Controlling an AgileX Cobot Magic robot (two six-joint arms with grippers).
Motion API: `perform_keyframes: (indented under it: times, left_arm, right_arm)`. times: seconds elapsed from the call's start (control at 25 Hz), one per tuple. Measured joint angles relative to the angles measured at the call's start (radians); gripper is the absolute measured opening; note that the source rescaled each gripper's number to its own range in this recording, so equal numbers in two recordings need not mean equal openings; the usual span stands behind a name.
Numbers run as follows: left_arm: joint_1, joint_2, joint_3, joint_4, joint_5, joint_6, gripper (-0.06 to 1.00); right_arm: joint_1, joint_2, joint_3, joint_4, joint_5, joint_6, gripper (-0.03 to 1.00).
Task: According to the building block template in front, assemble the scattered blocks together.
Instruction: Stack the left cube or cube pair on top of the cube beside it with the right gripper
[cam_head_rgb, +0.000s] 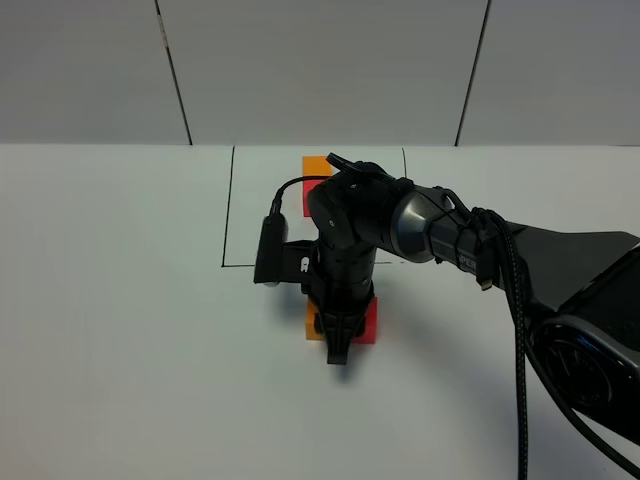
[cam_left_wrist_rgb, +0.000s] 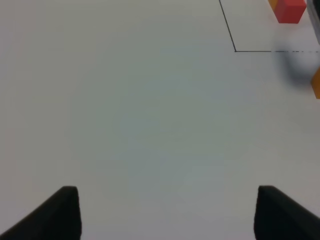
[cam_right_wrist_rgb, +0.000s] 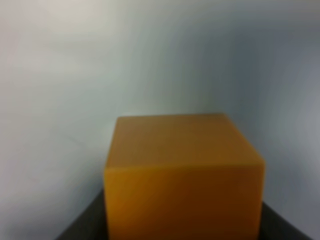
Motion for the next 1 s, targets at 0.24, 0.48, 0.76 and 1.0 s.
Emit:
perform_keyframes:
  times: [0.24, 0.48, 0.76, 1.0]
  left_arm:
    - [0.0, 0.0, 0.0, 0.0, 0.0, 0.0, 0.57]
    - [0.0, 0.0, 0.0, 0.0, 0.0, 0.0, 0.57]
    - [0.0, 0.0, 0.0, 0.0, 0.0, 0.0, 0.57]
    - [0.0, 0.0, 0.0, 0.0, 0.0, 0.0, 0.57]
  right_arm:
    - [0.0, 0.0, 0.0, -0.014, -0.001, 0.238, 0.01]
    - [0.0, -0.015, 0.003, -0.015, 0.014, 0.588, 0.01]
    - [0.0, -0.087, 0.006, 0.027, 0.062, 1.05, 0.01]
    - [0.0, -0.087, 0.006, 0.037, 0.065, 1.299, 0.01]
